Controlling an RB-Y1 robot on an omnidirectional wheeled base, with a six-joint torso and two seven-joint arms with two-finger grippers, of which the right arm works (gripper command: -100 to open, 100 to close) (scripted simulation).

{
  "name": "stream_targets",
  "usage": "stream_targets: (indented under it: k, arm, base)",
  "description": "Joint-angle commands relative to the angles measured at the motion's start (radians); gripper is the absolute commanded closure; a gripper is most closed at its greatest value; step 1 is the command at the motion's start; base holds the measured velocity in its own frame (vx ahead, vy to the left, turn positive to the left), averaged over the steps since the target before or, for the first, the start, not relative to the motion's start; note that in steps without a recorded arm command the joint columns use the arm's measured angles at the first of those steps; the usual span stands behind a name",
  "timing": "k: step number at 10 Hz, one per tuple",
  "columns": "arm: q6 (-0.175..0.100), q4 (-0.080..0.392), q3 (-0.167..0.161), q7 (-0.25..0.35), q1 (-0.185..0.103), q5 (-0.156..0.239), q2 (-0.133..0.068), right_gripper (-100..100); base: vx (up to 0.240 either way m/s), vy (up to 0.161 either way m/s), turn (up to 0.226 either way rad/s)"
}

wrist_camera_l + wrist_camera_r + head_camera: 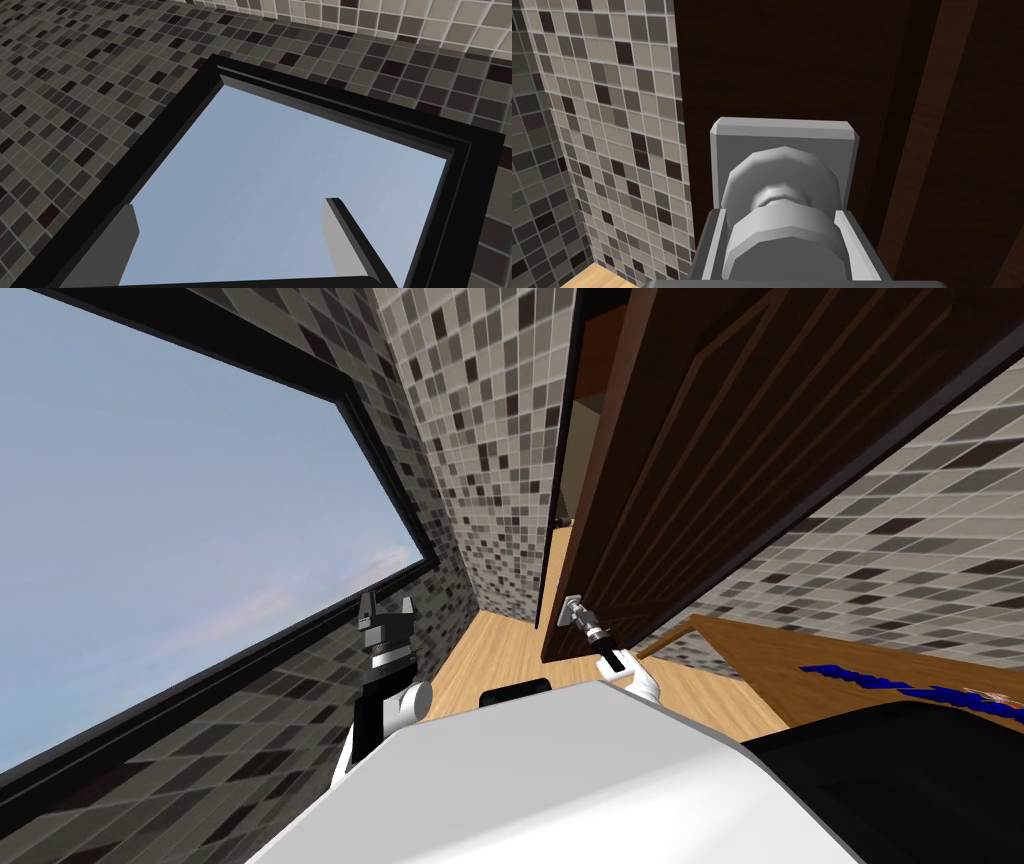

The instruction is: Pull the door open

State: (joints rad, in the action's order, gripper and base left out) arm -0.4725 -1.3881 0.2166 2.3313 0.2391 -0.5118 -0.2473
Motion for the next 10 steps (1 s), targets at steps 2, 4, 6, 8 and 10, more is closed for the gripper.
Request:
stream_targets:
  k: [2, 4, 6, 8, 10]
  arm:
    - [-0.047, -0.010, -0.006, 0.040, 0.031, -0.015, -0.026, 100]
    - [-0.080, -0.015, -0.008, 0.068, 0.051, -0.026, -0.045, 100]
    - [-0.105, -0.019, -0.011, 0.090, 0.067, -0.034, -0.060, 100]
    - [-0.116, -0.008, -0.013, 0.092, 0.068, -0.035, -0.065, 100]
    - [-0.140, 0.000, -0.014, 0.104, 0.071, -0.037, -0.081, 100]
  base:
    - [-0.218, -0.067, 0.097]
    - [-0.178, -0.056, 0.096]
    - [-0.199, -0.073, 0.085]
    - [-0.113, -0.045, 0.068]
    - [-0.229, -0.107, 0.128]
